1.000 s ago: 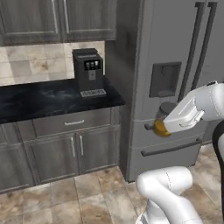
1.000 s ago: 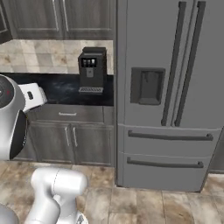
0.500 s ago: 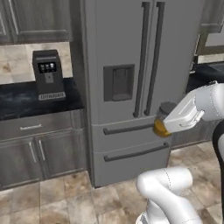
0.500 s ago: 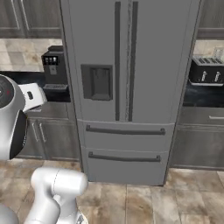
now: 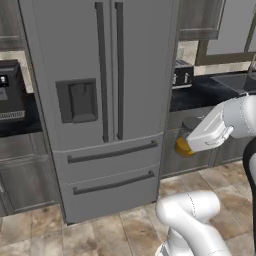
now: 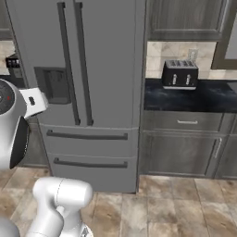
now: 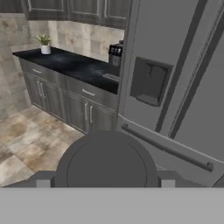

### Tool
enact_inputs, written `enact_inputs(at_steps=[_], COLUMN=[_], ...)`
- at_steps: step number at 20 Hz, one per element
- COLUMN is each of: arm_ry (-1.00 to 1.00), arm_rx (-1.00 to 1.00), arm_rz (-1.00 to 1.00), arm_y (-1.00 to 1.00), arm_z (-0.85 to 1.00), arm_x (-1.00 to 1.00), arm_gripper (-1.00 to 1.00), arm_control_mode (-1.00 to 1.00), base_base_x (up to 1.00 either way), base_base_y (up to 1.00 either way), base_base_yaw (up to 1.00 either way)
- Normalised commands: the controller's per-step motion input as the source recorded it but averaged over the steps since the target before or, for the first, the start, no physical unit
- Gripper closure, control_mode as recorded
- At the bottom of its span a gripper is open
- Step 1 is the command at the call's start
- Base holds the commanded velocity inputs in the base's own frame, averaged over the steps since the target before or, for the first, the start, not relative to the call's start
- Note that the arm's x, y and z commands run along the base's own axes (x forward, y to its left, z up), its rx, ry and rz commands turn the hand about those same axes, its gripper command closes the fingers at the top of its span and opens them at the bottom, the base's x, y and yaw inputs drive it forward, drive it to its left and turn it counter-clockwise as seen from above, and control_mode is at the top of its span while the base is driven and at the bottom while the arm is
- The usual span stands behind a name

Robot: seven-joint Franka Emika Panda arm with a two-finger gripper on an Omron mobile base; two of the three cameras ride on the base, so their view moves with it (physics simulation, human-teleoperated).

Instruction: Collect the turmeric, ketchup, and shaker from the cabinet and place them next to the stove.

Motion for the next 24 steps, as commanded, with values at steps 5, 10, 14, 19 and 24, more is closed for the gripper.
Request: enact_inputs(at_steps=[5, 10, 14, 19, 24], arm_ry=[0.00, 0.00, 0.00, 0.00, 0.00], arm_rx=[0.00, 0.00, 0.00, 0.00, 0.00], arm_rz=[0.00, 0.00, 0.00, 0.00, 0.00], arm_y=[0.00, 0.00, 0.00, 0.00, 0.00], arm_z=[0.00, 0.00, 0.00, 0.00, 0.00], arm_x=[0.00, 0.00, 0.00, 0.00, 0.00], arm_gripper=[1.00, 1.00, 1.00, 1.00, 1.00], arm_control_mode=[1.00, 1.00, 1.00, 1.00, 1.00], base_base_x=[-0.09, -0.09, -0.10, -0.08, -0.03], base_base_y=[-1.00, -1.00, -1.00, -1.00, -1.00], base_base_yaw=[0.00, 0.00, 0.00, 0.00, 0.00])
